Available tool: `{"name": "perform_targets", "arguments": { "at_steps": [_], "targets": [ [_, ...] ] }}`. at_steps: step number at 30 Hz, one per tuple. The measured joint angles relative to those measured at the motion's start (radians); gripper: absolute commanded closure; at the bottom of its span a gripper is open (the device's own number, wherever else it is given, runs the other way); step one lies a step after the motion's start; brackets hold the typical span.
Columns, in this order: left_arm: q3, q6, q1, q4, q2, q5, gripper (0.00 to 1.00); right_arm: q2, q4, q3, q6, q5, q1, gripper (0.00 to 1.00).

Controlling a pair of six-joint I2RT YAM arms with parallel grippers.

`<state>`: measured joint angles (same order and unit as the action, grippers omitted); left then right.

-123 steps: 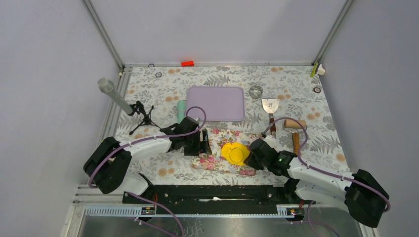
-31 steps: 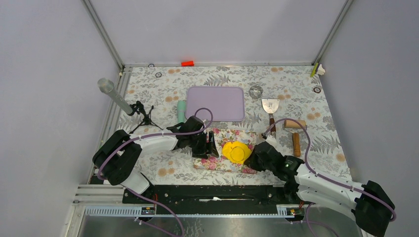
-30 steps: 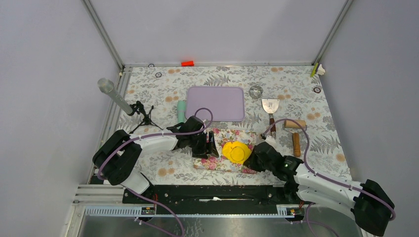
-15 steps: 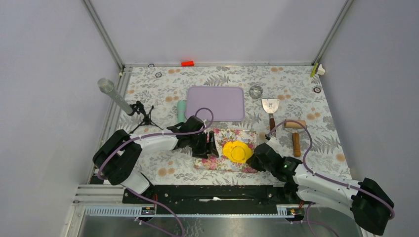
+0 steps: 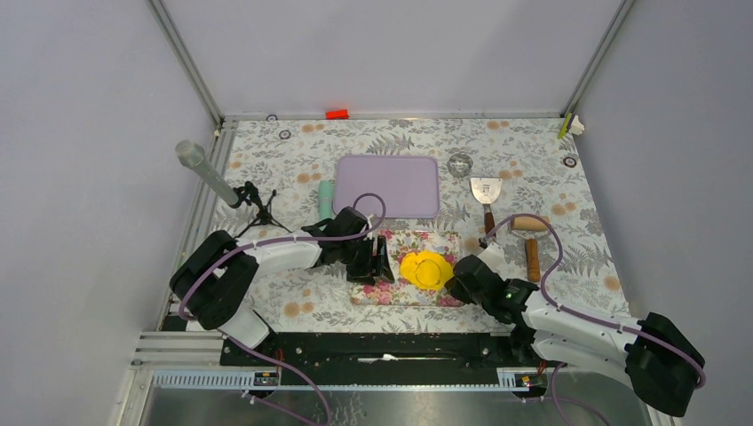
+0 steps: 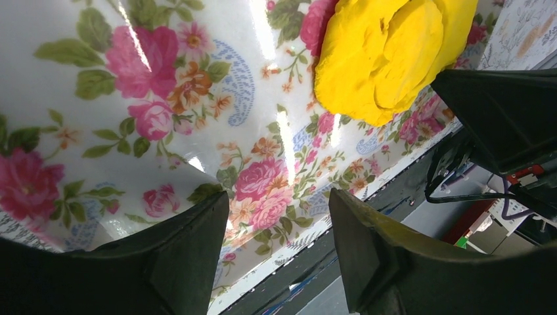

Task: Roll out the dumpling wrappers from the dough
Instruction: Remove the dumpling wrapper from the work surface.

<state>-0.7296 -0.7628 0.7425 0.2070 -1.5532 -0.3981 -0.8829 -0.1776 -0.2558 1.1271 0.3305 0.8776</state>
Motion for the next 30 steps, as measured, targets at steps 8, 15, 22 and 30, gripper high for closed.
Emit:
{"name": "perform_targets", "arguments": {
  "at_steps": [8, 15, 22, 30],
  "targets": [
    [-0.003, 0.006, 0.0, -0.023, -0.023, -0.042, 0.35, -0.033, 0.01, -0.015, 0.014, 0.045, -0.015, 0.9],
    [0.004, 0.002, 0.006, -0.037, -0.032, -0.066, 0.35, -0.03, -0.028, -0.049, -0.021, 0.044, -0.051, 0.87],
    [0.027, -0.007, 0.007, -0.064, -0.018, -0.07, 0.35, 0.046, -0.043, -0.083, -0.088, -0.041, -0.129, 0.87],
    [0.027, -0.011, 0.007, -0.066, -0.019, -0.074, 0.35, -0.001, 0.016, -0.075, -0.095, -0.191, -0.13, 0.87]
  ]
}}
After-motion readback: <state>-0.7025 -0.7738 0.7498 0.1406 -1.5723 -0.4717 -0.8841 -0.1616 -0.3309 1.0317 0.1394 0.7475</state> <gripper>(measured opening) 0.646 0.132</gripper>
